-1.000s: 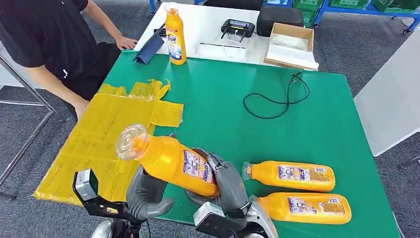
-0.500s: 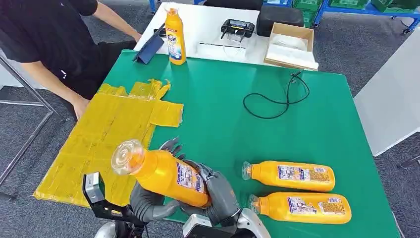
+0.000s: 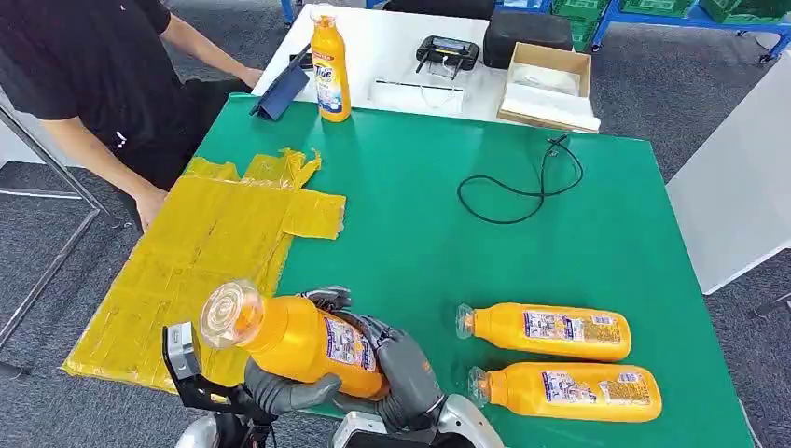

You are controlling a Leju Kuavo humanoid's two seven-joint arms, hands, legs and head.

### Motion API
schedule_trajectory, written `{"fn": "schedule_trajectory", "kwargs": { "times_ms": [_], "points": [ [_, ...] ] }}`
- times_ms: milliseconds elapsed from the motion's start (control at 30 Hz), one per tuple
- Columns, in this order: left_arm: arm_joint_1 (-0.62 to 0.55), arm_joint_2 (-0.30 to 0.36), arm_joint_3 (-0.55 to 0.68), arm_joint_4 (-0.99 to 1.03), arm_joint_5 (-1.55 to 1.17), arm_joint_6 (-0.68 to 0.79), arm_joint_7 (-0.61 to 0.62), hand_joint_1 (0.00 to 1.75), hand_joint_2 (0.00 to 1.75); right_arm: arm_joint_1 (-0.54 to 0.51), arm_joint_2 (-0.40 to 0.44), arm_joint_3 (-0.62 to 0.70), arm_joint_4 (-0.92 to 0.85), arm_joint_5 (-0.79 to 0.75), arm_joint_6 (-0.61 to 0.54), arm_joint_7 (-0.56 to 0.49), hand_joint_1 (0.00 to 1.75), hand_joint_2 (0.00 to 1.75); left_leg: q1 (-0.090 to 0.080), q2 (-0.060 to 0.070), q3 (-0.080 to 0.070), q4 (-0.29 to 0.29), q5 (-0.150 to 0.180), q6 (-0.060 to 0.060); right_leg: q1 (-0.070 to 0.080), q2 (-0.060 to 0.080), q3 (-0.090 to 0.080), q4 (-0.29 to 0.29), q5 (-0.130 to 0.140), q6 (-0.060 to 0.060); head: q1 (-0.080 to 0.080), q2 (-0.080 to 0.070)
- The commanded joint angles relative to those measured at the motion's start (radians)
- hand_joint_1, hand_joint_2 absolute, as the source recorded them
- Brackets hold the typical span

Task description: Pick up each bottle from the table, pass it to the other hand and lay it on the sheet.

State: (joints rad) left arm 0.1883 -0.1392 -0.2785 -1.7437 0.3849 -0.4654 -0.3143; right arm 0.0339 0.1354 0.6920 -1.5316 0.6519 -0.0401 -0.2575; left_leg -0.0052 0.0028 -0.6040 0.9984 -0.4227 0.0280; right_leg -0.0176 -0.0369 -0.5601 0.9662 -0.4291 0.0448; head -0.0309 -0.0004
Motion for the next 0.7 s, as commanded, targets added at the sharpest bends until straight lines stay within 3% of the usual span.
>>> {"fn": "schedule_trajectory", "kwargs": {
  "times_ms": [33,500,533,567,700],
  "points": [
    [-0.056,0.014,-0.019,0.045,0.0,-0.006,0.005,1.75,1.75,-0.018,-0.03,0.042,0.048,0.005,0.018,0.003,1.75,1.75,0.001,-0.001,0.002,-0.001,0.0,-0.002,0.001,0.001,0.003,-0.001,0.0,-0.002,0.0,0.0],
    [-0.054,-0.008,0.026,-0.014,-0.066,-0.01,-0.017,1.75,1.75,0.031,-0.01,-0.084,-0.085,-0.014,-0.03,-0.004,1.75,1.75,0.001,-0.001,0.001,0.0,0.0,-0.001,0.0,0.001,0.002,0.0,0.0,-0.001,0.0,0.0],
    [-0.042,-0.01,0.027,-0.028,-0.096,0.002,-0.031,1.75,1.75,0.046,-0.008,-0.099,-0.105,-0.017,-0.04,-0.003,0.8,1.75,0.001,-0.002,0.002,0.0,-0.001,-0.002,0.0,0.001,0.003,0.0,-0.001,-0.002,0.0,0.0],
    [-0.024,-0.019,0.031,-0.046,-0.168,0.028,-0.071,1.75,1.75,0.068,-0.006,-0.118,-0.127,-0.022,-0.054,-0.002,0.0,1.75,0.0,-0.002,0.001,0.0,0.0,-0.002,0.0,0.0,0.001,0.0,-0.001,-0.002,0.0,0.0],
    [-0.029,-0.028,0.045,-0.059,-0.215,0.036,-0.086,1.75,1.75,0.083,-0.008,-0.144,-0.161,-0.03,-0.053,0.005,0.0,1.75,0.001,-0.001,0.002,0.001,-0.001,-0.002,0.0,0.002,0.003,0.0,-0.002,-0.002,0.0,0.0]
  ]
}}
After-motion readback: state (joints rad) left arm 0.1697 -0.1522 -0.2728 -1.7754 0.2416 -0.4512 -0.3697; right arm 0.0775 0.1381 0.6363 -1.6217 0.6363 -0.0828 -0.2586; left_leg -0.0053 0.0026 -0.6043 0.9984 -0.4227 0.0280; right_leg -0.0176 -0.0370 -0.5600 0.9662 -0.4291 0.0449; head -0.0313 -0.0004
